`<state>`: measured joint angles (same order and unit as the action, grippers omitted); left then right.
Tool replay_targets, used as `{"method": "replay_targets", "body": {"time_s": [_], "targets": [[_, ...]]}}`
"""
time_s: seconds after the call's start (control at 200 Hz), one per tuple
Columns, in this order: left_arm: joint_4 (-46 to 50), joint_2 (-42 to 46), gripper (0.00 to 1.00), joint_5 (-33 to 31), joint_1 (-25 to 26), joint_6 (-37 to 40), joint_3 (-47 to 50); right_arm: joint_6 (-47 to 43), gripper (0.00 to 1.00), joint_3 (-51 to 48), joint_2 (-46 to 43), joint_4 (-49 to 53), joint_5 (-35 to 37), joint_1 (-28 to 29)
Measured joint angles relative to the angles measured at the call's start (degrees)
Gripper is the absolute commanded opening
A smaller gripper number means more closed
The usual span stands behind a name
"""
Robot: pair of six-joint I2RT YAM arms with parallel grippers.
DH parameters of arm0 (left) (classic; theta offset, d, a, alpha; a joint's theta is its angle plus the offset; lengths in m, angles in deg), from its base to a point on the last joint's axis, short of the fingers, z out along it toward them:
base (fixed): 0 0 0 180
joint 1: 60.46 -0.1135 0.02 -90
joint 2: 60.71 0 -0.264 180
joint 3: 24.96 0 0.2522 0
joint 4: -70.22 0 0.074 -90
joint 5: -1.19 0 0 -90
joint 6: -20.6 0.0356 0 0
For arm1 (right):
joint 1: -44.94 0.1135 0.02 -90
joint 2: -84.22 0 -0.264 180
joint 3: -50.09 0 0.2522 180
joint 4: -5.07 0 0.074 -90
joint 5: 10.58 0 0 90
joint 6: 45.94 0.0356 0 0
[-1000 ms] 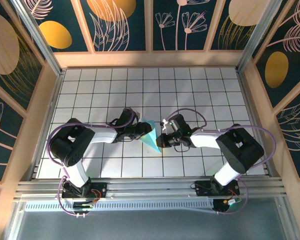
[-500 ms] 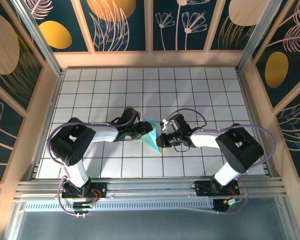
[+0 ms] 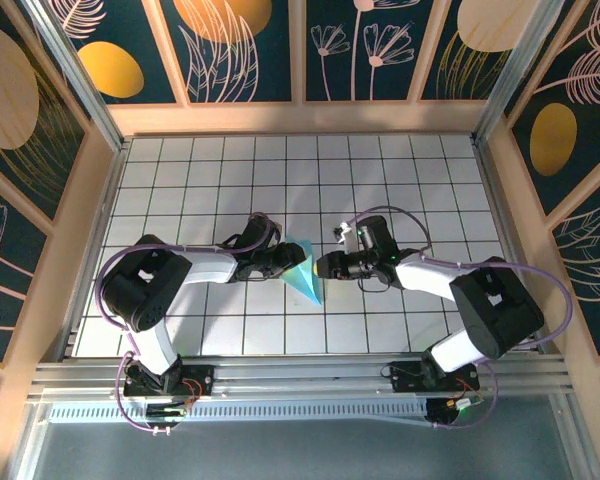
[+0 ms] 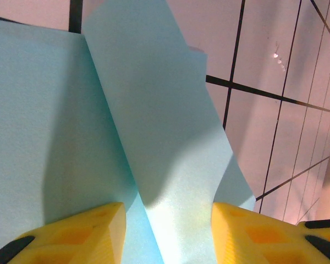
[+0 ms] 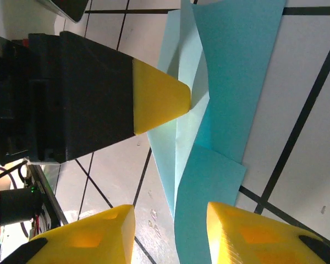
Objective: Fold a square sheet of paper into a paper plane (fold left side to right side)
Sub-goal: Fourth fold the wing at the center of the table.
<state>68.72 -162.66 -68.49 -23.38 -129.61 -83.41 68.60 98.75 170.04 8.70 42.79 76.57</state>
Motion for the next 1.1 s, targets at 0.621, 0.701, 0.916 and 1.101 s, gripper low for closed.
{"method": "replay_targets", "body": {"time_s": [0.621,0.701,0.916,1.101], "targets": [[0.0,0.0,0.45,0.0,0.0,0.0,0.0,3.1,0.24,0.2,9.2,-8.1,-2.9,0.1],[0.0,0.0,0.45,0.0,0.0,0.0,0.0,3.2,0.22,0.3,9.4,-8.1,-2.9,0.1],[0.0,0.0,0.45,0.0,0.0,0.0,0.0,3.2,0.23,0.8,10.0,-8.2,-3.0,0.2],[0.0,0.0,0.45,0.0,0.0,0.0,0.0,3.3,0.13,1.4,10.3,-8.6,-3.4,0.3]]}}
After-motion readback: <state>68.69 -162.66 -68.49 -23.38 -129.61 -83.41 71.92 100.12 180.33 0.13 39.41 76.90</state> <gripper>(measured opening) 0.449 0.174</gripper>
